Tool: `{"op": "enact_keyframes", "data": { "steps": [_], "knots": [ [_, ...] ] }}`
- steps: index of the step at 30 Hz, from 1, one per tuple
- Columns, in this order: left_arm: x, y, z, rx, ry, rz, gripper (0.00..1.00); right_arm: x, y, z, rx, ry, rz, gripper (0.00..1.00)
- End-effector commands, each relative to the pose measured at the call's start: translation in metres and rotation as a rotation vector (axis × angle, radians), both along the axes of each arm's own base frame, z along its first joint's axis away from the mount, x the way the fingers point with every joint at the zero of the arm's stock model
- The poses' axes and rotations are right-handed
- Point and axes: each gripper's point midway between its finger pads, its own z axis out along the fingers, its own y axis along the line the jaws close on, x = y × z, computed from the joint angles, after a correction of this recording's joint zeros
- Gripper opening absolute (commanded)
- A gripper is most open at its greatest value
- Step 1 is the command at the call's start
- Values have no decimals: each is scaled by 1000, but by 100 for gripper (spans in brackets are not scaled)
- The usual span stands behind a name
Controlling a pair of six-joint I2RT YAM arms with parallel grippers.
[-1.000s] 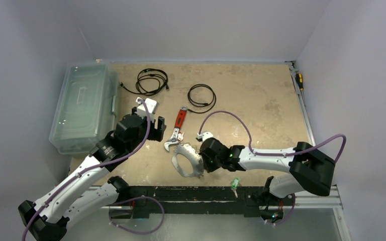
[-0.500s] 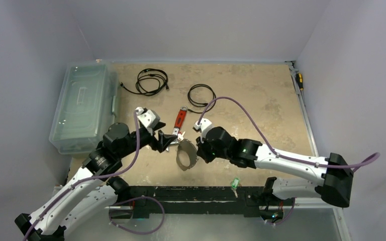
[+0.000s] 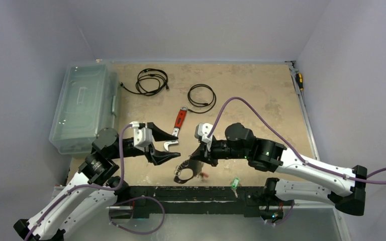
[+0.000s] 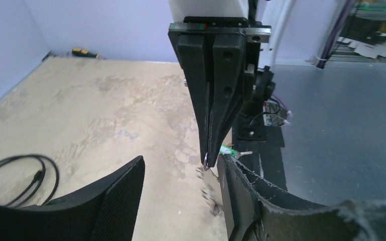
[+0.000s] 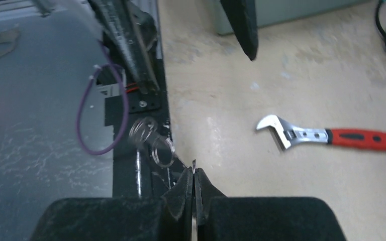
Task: Put the keys on the keyring
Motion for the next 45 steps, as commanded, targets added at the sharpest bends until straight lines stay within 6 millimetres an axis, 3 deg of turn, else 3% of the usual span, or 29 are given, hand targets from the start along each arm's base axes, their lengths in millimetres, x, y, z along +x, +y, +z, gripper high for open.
{"op": "enact_keyframes", "data": {
  "steps": [1, 7, 18, 32, 45],
  "knots": [
    [-31, 0, 22, -76, -101, -157, 54, -33, 4, 55, 143, -144, 255, 0],
    [-51, -3, 22, -109, -96, -272, 50, -46, 4, 80, 183, -169, 343, 0],
    [-37, -12, 12, -117, -20, -240, 35, -36, 11, 90, 161, -176, 303, 0],
    [-34, -16, 2, -116, 31, -244, 22, -29, 17, 93, 154, -176, 283, 0],
    [-28, -17, -3, -114, 40, -217, 25, -22, 28, 91, 137, -163, 268, 0]
  ]
}}
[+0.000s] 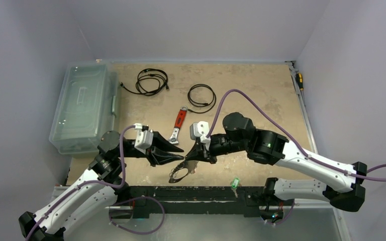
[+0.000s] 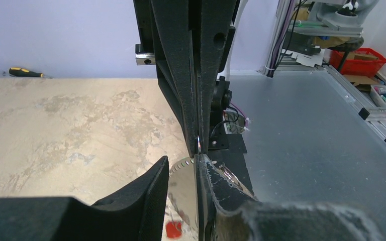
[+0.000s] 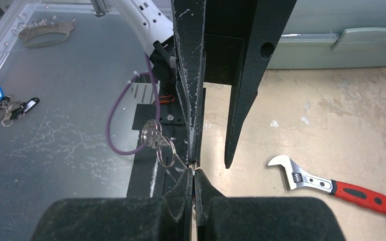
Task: Put the keys on the keyring
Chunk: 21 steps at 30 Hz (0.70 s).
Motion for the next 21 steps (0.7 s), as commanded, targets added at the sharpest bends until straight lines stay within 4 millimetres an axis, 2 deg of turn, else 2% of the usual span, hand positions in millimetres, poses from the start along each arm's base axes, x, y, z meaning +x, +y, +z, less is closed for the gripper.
{"op": "enact_keyframes", "data": {
  "steps": [1, 7, 11, 14, 17, 21],
  "knots": [
    [2, -1, 2, -18, -4, 9, 26, 10, 13, 33, 92, -56, -26, 0],
    [2, 1, 5, -21, -10, 28, 38, 17, 14, 27, 73, -58, -59, 0],
    [4, 5, 9, -21, -32, 66, 38, 15, 12, 23, 66, -53, -54, 0],
    [5, 6, 9, -23, -35, 72, 35, 15, 10, 26, 75, -57, -56, 0],
    [5, 4, 7, -17, -29, 64, 27, 16, 9, 27, 75, -59, -67, 0],
    [3, 2, 5, -16, -18, 41, 24, 15, 11, 31, 84, -62, -53, 0]
  ]
}}
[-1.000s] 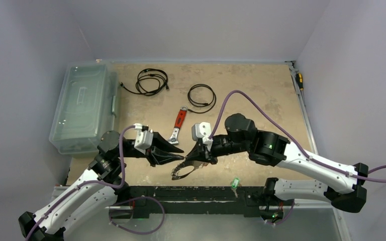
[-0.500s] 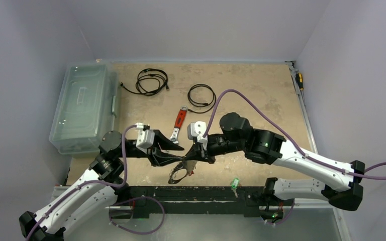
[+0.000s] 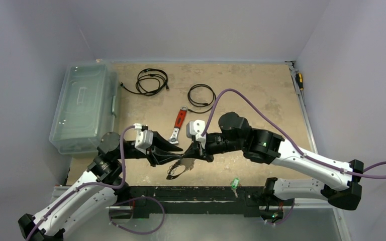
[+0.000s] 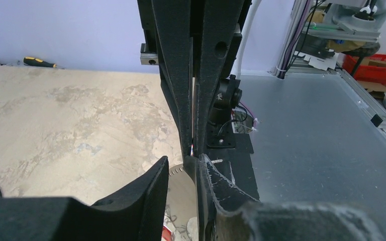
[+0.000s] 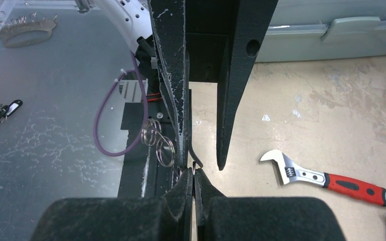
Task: Put the keys on the keyring
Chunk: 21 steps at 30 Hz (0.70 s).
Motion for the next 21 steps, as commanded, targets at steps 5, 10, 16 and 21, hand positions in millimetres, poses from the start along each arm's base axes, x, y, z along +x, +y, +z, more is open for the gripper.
{"op": "enact_keyframes", "data": {
  "steps": [5, 10, 16, 21],
  "knots": [
    [-5, -3, 10, -25, -31, -42, 22, -2, 8, 45, 132, -65, 38, 0],
    [-11, -4, 6, -22, -37, -84, 18, -12, 11, 56, 179, -76, 104, 0],
    [-12, -3, 5, -8, -64, -87, 0, -23, 17, 70, 239, -89, 182, 0],
    [-3, 1, 6, 10, -94, -14, 0, -21, 20, 67, 233, -92, 184, 23]
  ]
}}
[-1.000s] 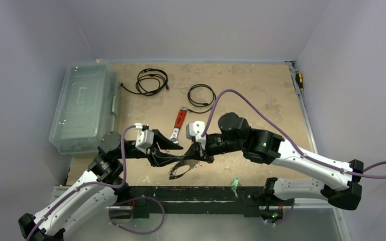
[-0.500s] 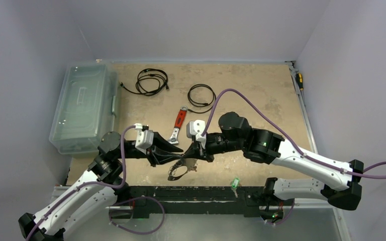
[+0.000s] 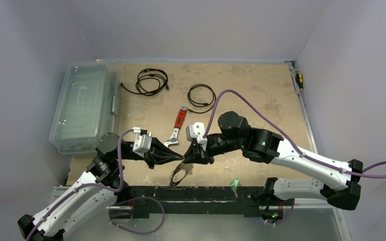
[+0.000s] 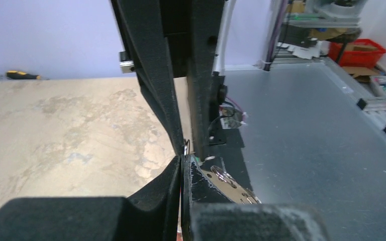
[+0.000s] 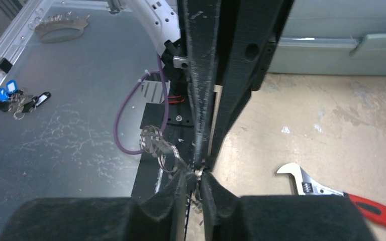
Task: Put the keys on the keyring
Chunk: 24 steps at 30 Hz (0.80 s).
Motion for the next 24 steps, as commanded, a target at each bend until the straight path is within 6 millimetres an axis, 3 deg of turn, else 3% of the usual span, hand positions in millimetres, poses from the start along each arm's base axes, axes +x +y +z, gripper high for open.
{"op": "enact_keyframes", "data": {
  "steps": [1, 3, 6, 16, 19, 24],
  "knots": [
    [14, 1, 3, 10, -44, 90, 0, -5, 17, 62, 213, -100, 72, 30],
    [17, 2, 4, 14, -48, 115, 0, -5, 16, 59, 212, -102, 69, 43],
    [19, 4, 7, 8, -60, 134, 0, -7, 12, 59, 225, -105, 71, 51],
    [17, 7, 12, -7, -79, 140, 0, 27, 3, 47, 203, -130, -151, 52],
    [16, 8, 13, -10, -81, 140, 0, 32, 3, 41, 181, -132, -173, 49],
    [16, 9, 14, -12, -85, 143, 0, 36, 0, 30, 141, -137, -197, 53]
  ]
}}
